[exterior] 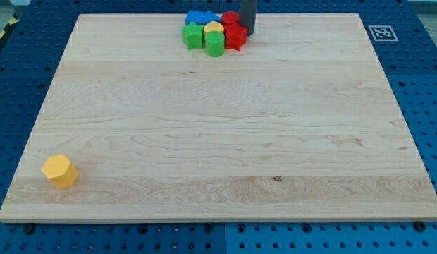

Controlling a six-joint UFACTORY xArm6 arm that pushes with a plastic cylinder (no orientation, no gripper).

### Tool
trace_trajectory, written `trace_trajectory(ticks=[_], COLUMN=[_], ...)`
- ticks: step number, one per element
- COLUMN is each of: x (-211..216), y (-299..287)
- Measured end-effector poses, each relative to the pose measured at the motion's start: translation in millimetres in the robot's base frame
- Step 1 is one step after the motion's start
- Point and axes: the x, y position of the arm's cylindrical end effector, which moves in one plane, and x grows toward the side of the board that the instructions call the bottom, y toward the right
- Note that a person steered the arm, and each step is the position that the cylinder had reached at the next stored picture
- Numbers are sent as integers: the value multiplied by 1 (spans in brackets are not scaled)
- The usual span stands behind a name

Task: Move arm away from the red star

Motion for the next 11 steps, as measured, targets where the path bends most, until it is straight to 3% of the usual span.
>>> trace_trajectory(ticks=[1,3,5,11], x=[0,14,72,149], y=[6,81,83,77])
